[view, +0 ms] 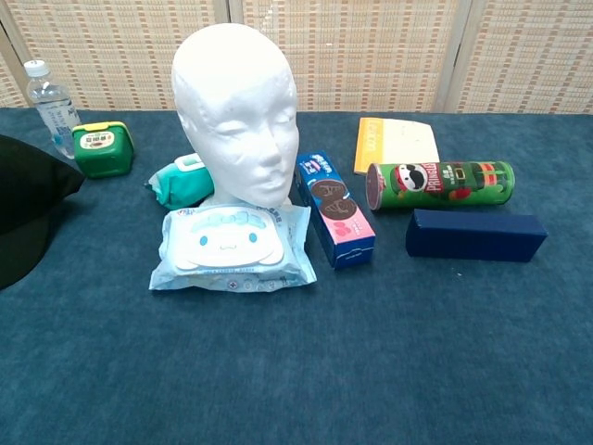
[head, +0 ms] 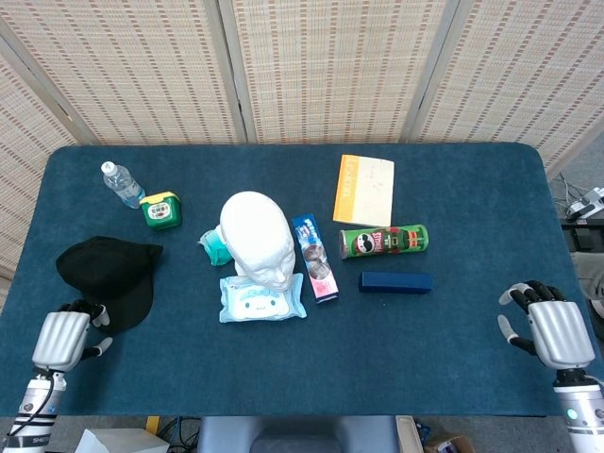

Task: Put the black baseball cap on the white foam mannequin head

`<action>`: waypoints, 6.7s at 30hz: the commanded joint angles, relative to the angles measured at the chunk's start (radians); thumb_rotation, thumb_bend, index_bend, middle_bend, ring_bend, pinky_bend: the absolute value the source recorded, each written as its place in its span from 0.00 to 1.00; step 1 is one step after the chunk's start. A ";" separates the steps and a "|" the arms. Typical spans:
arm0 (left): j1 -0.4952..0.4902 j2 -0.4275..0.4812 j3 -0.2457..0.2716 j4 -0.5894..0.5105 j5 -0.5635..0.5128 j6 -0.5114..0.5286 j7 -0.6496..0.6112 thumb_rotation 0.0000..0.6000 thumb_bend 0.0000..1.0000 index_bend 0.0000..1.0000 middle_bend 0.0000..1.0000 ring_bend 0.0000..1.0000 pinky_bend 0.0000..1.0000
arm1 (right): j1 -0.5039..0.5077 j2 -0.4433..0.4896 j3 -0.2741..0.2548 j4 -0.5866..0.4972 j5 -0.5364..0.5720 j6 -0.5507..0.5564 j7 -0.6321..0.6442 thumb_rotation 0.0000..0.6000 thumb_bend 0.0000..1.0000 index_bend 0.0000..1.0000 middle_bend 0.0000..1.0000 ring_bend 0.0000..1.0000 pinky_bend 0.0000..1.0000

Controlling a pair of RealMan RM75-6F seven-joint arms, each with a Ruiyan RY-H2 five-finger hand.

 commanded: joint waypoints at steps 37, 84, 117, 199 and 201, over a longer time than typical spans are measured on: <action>-0.009 -0.177 -0.020 0.251 -0.019 -0.003 -0.025 1.00 0.00 0.52 0.67 0.41 0.43 | -0.002 0.008 0.000 0.001 -0.005 0.005 0.028 1.00 0.37 0.46 0.40 0.28 0.33; -0.024 -0.274 -0.056 0.419 -0.079 -0.064 -0.083 1.00 0.00 0.53 0.68 0.42 0.43 | -0.001 0.009 0.001 -0.002 -0.001 0.001 0.024 1.00 0.37 0.46 0.40 0.28 0.33; -0.049 -0.417 -0.075 0.728 -0.005 0.147 -0.334 1.00 0.01 0.43 0.40 0.28 0.43 | -0.002 0.011 0.001 -0.002 -0.003 0.004 0.029 1.00 0.37 0.46 0.40 0.28 0.33; -0.150 -0.476 -0.153 0.858 -0.020 0.400 -0.509 1.00 0.43 0.75 0.39 0.28 0.43 | -0.010 0.022 0.002 -0.003 -0.011 0.022 0.061 1.00 0.37 0.46 0.40 0.28 0.33; -0.155 -0.470 -0.157 0.850 -0.018 0.418 -0.507 1.00 0.43 0.76 0.39 0.28 0.43 | -0.011 0.022 0.002 -0.002 -0.013 0.025 0.064 1.00 0.37 0.46 0.40 0.28 0.33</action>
